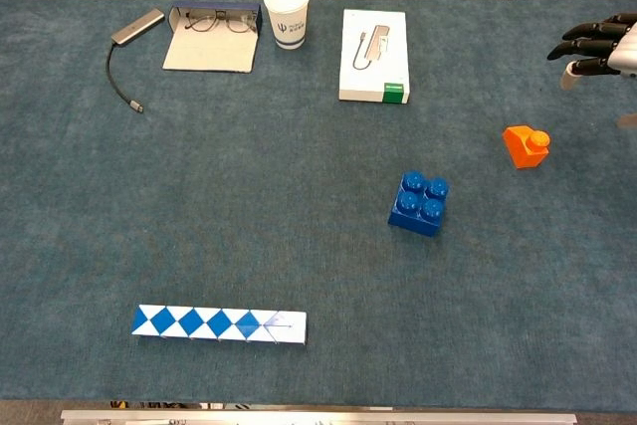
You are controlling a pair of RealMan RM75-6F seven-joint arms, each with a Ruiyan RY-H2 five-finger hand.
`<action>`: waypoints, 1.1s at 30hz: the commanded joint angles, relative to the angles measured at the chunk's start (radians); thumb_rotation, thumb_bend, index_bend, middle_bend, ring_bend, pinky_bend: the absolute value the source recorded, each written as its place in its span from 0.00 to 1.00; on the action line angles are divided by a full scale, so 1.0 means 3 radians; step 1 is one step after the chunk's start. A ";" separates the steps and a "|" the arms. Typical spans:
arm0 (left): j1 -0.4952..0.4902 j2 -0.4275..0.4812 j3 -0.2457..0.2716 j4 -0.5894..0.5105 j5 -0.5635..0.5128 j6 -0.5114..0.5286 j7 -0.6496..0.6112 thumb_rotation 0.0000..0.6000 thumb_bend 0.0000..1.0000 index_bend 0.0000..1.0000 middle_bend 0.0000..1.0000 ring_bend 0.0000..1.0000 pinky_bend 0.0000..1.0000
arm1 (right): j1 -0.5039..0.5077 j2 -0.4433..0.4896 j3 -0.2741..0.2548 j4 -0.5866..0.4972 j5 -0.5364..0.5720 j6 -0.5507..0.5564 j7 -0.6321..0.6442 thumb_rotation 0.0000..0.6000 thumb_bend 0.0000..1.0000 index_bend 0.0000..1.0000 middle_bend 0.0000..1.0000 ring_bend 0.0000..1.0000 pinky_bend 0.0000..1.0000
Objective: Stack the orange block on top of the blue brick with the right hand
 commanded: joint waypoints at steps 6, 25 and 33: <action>-0.0003 0.0000 -0.0013 0.0024 -0.0057 -0.0042 -0.0013 1.00 0.21 0.37 0.38 0.33 0.48 | 0.0008 -0.0360 -0.0103 0.0482 0.0007 0.0292 0.0494 1.00 0.05 0.37 0.17 0.11 0.24; -0.0050 -0.0112 -0.0050 0.0331 -0.0083 0.0012 0.0130 1.00 0.21 0.37 0.37 0.33 0.50 | 0.0177 -0.0527 -0.0386 0.0961 -0.0081 0.0498 0.1079 1.00 0.06 0.37 0.17 0.11 0.24; -0.0135 -0.0134 -0.0048 0.0452 0.0011 -0.0012 0.0176 1.00 0.21 0.37 0.37 0.33 0.51 | 0.0216 -0.0501 -0.0473 0.1052 -0.0099 0.0542 0.1149 1.00 0.06 0.37 0.17 0.11 0.24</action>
